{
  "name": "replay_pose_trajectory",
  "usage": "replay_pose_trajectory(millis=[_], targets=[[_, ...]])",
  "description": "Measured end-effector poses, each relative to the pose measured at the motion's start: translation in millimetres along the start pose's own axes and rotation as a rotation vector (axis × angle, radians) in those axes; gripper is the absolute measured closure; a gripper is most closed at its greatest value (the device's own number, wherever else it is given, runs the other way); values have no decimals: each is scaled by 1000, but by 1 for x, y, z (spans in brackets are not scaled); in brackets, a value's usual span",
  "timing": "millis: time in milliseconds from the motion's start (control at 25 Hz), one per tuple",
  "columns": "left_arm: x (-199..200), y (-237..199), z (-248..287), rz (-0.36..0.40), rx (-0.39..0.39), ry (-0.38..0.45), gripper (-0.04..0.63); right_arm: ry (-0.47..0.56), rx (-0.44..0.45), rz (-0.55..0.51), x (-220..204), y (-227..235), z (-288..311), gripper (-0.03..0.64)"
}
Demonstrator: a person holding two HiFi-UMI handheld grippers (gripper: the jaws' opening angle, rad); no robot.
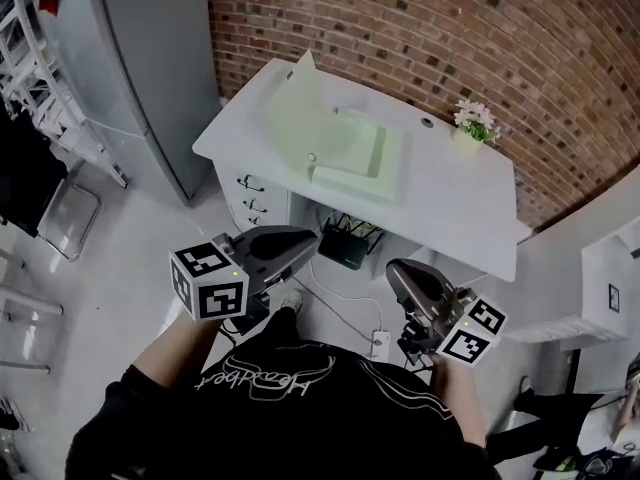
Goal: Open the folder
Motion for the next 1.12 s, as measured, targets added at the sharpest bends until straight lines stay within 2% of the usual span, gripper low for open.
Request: replay_pose_trajectory(millis=[120,240,400,760,1120], targets=[[-9,27,0,48,-39,-44,572,9,35,-28,4,-21,-5,612],[-16,49,-1,85,-72,-54,574,8,51,-49,4,-36,-14,613],[-22,65,-4,131,-71,-62,592,19,71,-53,6,-50,-23,612],[-24,84,-7,149,-81,-57,592,19,86,-66,9,-61,-30,614],[-27,85,-4,132,-63,-58,592,-10,84,-82,4,-61,-32,614]])
Point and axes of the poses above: the fingertips, and each gripper's own axes: z forward along the fingers, y to its right, x out of its top, the point moved 5 cm from there along -z, backward along the fingers, and after that the axes turned 8 degrees about -z, right-handed, at the moved point
